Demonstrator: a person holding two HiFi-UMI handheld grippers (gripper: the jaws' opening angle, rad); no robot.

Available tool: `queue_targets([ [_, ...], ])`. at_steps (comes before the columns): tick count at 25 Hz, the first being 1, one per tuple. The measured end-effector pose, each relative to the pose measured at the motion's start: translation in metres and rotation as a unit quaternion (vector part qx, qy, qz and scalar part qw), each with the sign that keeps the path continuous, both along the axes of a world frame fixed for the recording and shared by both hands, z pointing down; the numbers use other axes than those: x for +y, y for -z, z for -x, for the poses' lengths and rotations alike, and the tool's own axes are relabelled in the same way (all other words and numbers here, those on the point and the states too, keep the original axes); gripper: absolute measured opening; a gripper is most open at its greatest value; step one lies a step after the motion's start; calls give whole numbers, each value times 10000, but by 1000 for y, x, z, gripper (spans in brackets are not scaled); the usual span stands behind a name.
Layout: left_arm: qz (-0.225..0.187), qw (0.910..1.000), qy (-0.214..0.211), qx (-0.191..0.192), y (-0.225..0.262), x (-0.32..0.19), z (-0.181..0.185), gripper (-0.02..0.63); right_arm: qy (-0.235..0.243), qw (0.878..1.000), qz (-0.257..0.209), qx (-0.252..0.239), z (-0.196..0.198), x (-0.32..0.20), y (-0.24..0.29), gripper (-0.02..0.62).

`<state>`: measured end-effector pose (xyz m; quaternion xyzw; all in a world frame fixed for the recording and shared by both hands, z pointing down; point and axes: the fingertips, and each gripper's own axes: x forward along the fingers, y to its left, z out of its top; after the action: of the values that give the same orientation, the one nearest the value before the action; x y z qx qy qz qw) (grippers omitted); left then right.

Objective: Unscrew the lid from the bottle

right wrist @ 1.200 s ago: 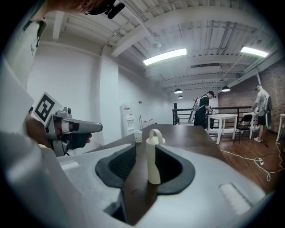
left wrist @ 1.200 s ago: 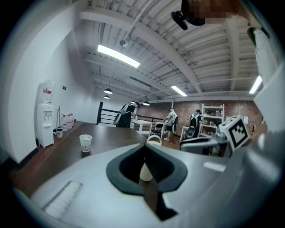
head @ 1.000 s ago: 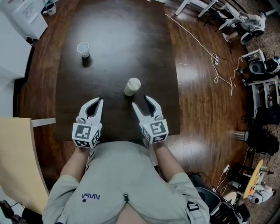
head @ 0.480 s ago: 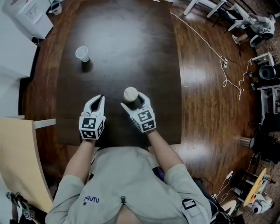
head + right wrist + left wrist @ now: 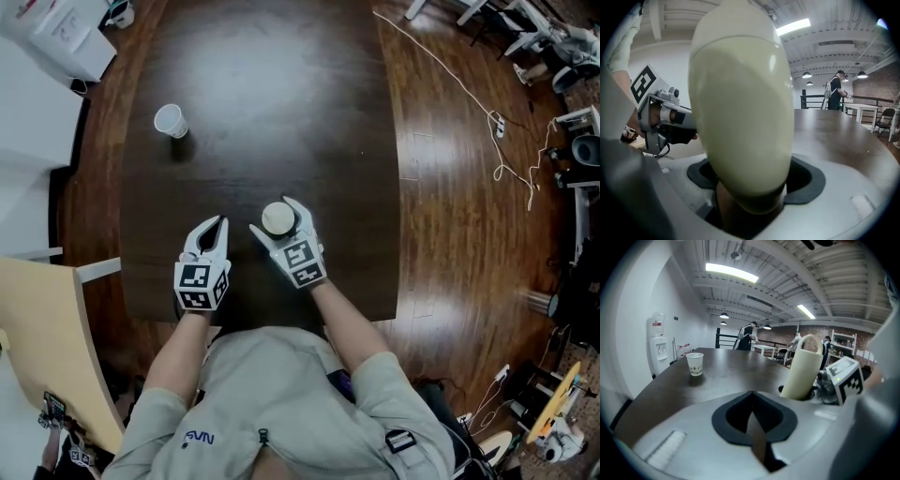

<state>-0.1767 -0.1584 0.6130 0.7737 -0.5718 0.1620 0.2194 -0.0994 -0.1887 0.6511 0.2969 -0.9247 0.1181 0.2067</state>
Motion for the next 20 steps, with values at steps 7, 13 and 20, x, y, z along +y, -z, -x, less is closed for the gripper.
queue_targets([
  [7, 61, 9999, -116, 80, -4, 5, -8, 2, -85, 9997, -160, 141, 1, -4, -9, 358],
  [13, -6, 9998, -116, 155, 1, 6, -7, 2, 10, 9996, -8, 275, -3, -4, -14, 310],
  [20, -283, 9974, -58, 655, 31, -3, -8, 2, 602, 9960, 634, -173, -15, 18, 18, 304],
])
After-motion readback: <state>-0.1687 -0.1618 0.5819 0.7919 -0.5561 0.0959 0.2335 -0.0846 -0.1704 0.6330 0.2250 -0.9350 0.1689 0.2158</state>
